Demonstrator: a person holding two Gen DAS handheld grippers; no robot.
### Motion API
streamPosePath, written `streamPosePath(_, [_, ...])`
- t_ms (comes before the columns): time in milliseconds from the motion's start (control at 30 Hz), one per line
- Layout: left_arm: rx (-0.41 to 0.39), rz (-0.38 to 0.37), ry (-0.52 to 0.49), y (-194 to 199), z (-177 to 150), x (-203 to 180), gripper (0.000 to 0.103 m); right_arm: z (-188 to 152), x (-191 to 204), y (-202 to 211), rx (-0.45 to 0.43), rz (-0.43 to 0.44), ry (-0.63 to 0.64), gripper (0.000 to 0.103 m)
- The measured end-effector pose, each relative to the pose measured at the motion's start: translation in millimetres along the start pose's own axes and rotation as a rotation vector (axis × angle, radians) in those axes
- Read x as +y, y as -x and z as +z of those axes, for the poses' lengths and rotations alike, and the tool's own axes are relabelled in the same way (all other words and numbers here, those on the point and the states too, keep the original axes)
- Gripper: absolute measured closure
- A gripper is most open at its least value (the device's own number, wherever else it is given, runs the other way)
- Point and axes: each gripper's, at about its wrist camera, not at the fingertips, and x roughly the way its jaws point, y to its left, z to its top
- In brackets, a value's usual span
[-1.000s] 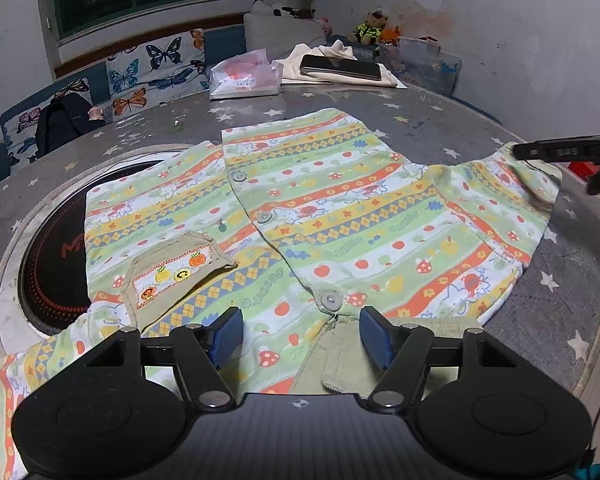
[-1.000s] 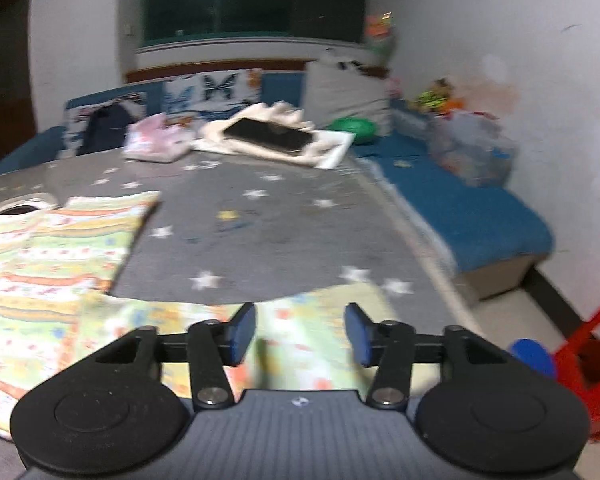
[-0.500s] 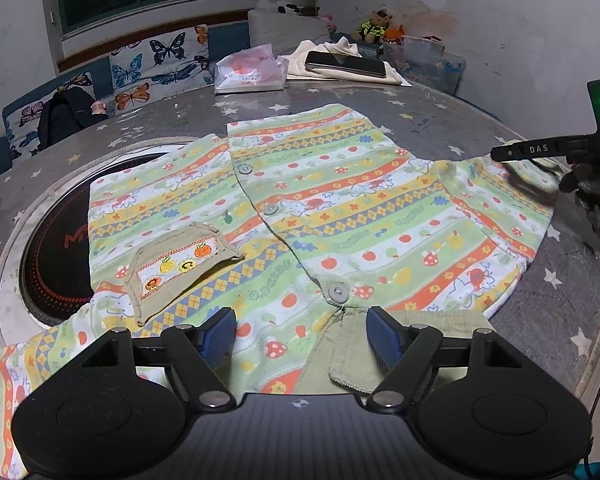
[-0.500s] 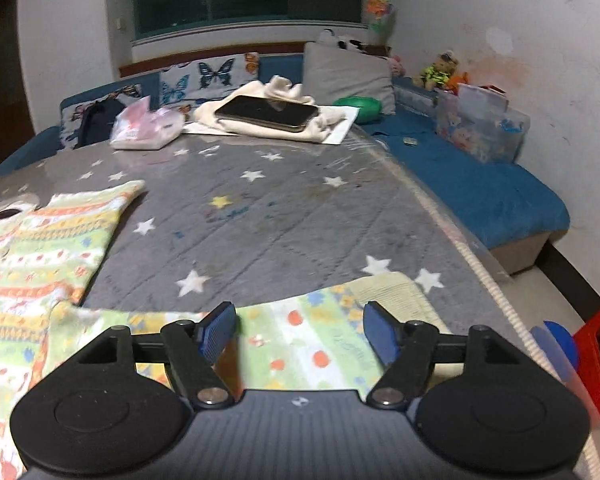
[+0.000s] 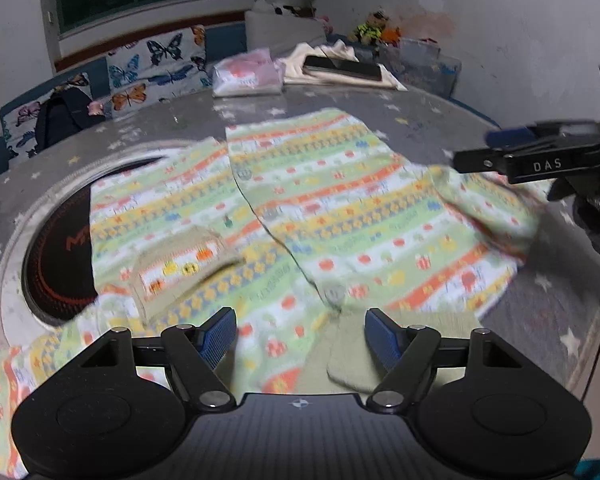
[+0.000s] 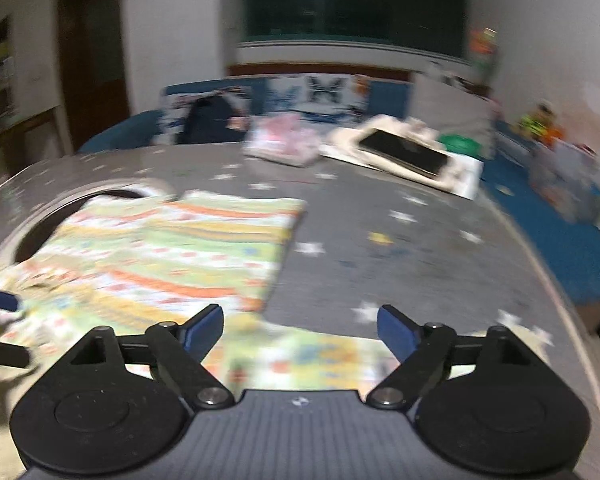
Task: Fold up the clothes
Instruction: 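Grasp the shirt's hem edge with the right gripper and smooth it, then grasp the striped sleeve cuff with the right gripper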
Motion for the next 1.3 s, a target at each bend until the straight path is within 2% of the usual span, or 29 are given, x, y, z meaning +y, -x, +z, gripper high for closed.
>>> streamPosePath(133, [-0.001,-0.013,-0.013,5.3,-10.6,-3.4,0.034,-2.8,39.2,-1.3,0.019,0.077,0.101,0.012])
streamPosePath(333, [-0.019,-0.052,-0.019,15.0,-20.5,-8.6,0.039,-21.7,80.4,-3.2,0.053,0.126,0.241,0.011])
streamPosePath(467, [-0.028,-0.076,-0.029,16.0,-25.5,-9.7,0.039,-30.7,93.1,-3.1,0.071,0.122,0.299,0.011])
streamPosePath(600, [-0.025,-0.094,-0.027,17.9,-23.7,-7.2,0.039,-28.1,96.7,7.9,0.038,0.123,0.301,0.011])
streamPosePath(733, [-0.03,-0.108,-0.047,22.3,-23.1,-8.0,0.039,-34.8,100.1,7.8,0.058,0.137,0.315,0.011])
streamPosePath(1067, [-0.076,-0.098,-0.036,29.6,-4.5,-7.6,0.039,-38.7,71.1,23.6,0.028,0.104,0.161,0.011])
streamPosePath(1200, [-0.073,-0.106,-0.043,22.5,4.5,-17.3,0.039,-44.5,50.7,27.7,0.036,0.071,0.091,0.018])
streamPosePath(1300, [-0.065,-0.112,-0.05,15.9,10.4,-25.4,0.039,-48.4,34.8,31.3,0.037,0.036,0.045,0.019])
